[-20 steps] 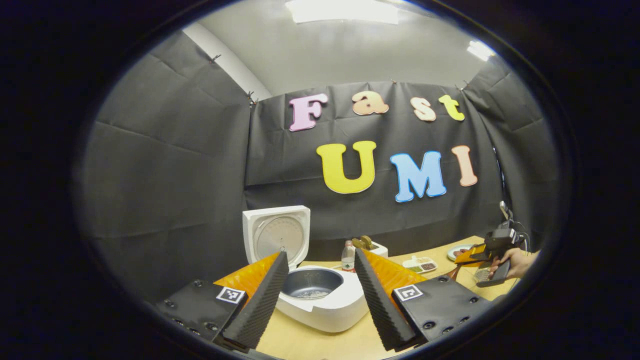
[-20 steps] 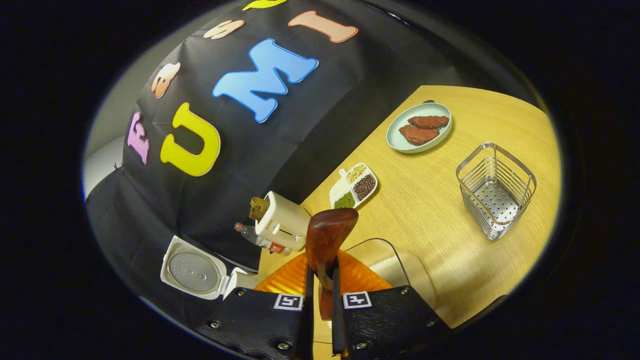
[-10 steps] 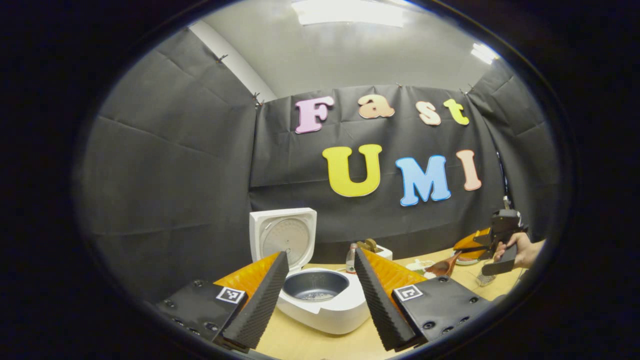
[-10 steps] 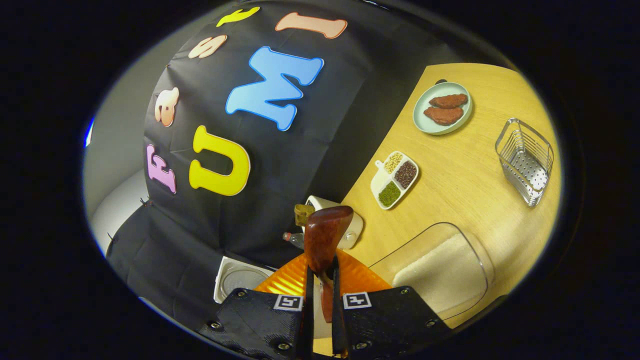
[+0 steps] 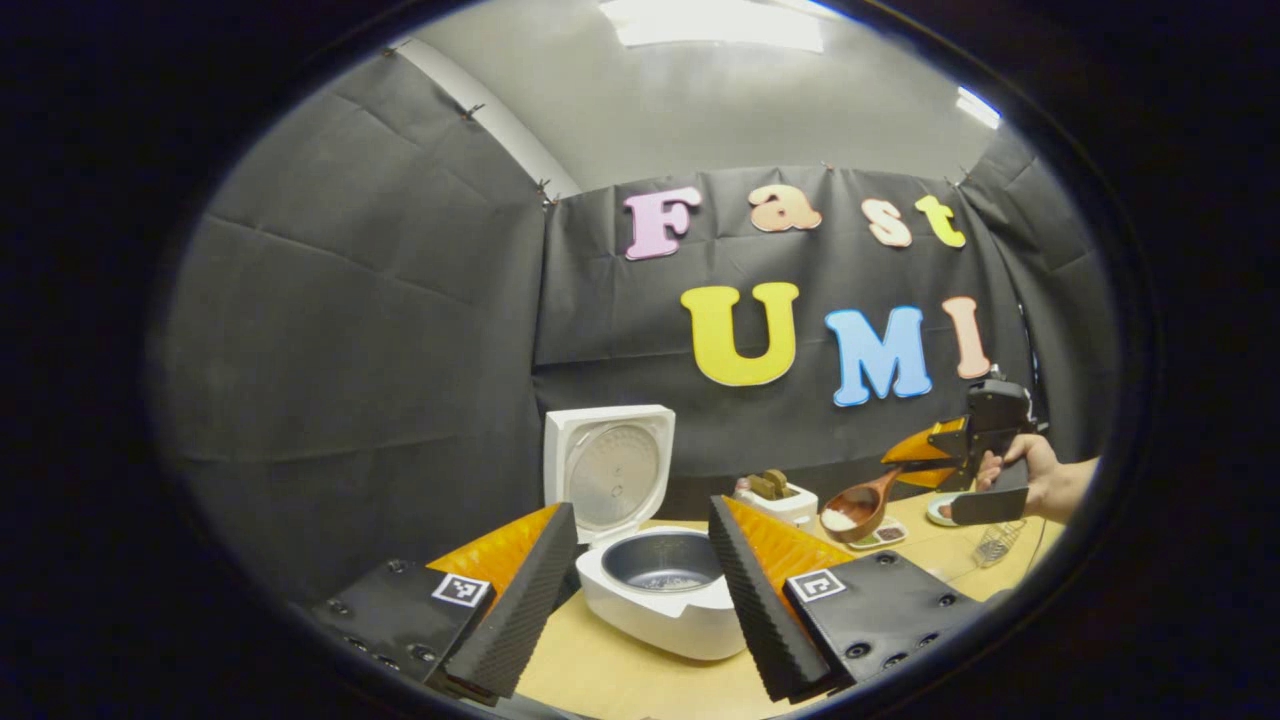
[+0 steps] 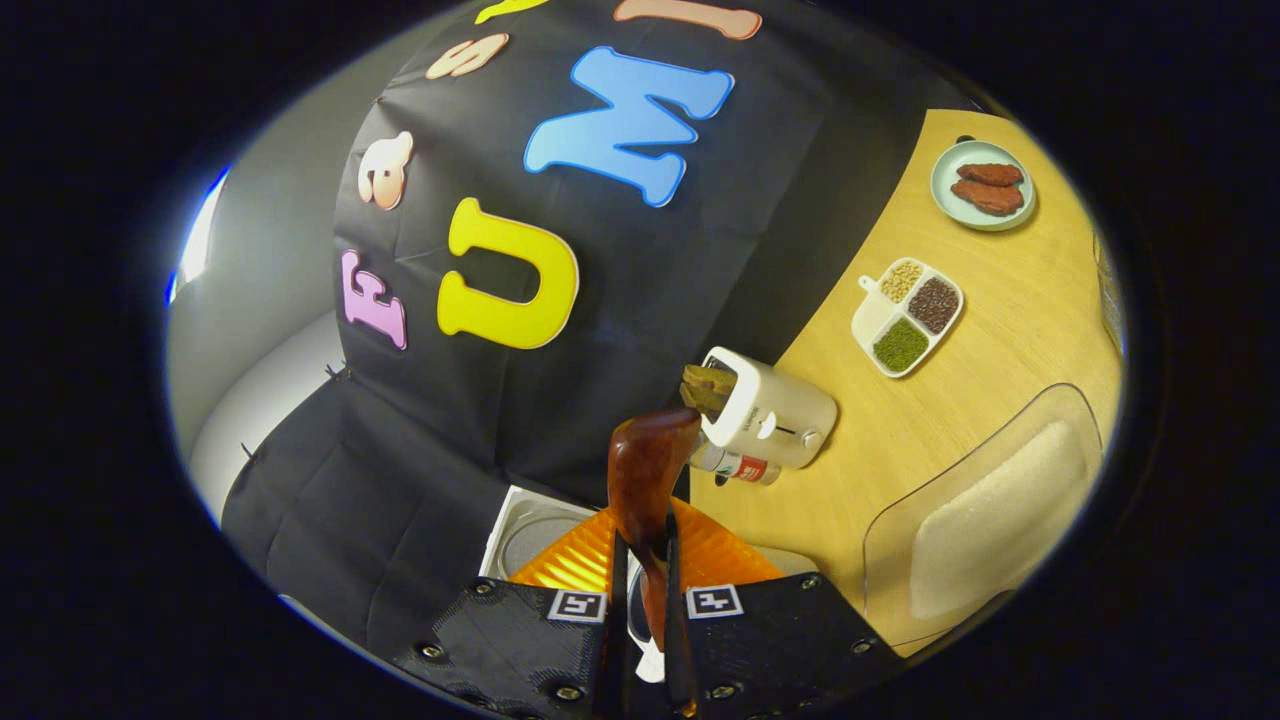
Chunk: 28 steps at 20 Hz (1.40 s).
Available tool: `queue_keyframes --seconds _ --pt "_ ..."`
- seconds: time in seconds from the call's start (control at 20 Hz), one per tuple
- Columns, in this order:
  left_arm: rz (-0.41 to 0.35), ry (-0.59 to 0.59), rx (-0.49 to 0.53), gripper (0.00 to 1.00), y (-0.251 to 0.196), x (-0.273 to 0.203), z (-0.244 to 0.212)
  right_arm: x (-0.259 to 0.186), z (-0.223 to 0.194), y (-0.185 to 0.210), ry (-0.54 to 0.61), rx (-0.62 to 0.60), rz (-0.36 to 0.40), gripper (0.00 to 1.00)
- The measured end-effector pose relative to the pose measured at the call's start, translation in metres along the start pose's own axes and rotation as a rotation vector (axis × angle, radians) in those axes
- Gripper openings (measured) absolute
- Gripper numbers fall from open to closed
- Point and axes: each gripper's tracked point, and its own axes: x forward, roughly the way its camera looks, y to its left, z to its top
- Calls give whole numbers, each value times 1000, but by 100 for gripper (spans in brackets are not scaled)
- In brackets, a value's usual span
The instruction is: Close the left gripper, press the button to open the rice cooker; take a wooden spoon from the chopstick holder with the right hand, scoop a spoonful of rice and pour it into the rice cooker, then put the wooden spoon back into the chopstick holder.
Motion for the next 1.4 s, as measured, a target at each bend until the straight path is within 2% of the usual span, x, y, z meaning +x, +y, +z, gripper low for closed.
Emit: queue_keyframes --seconds 0.6,1.0,1.2,1.4 --pt "119 20 42 94 43 -23 -13 89 -77 34 118 -154 69 14" --pt "168 74 18 94 57 -35 -36 143 -126 58 187 -266 101 14" --pt "198 80 10 94 67 -41 -41 159 -157 61 244 -419 103 14" --pt "220 82 8 94 74 -51 -41 159 -178 68 247 -684 112 15"
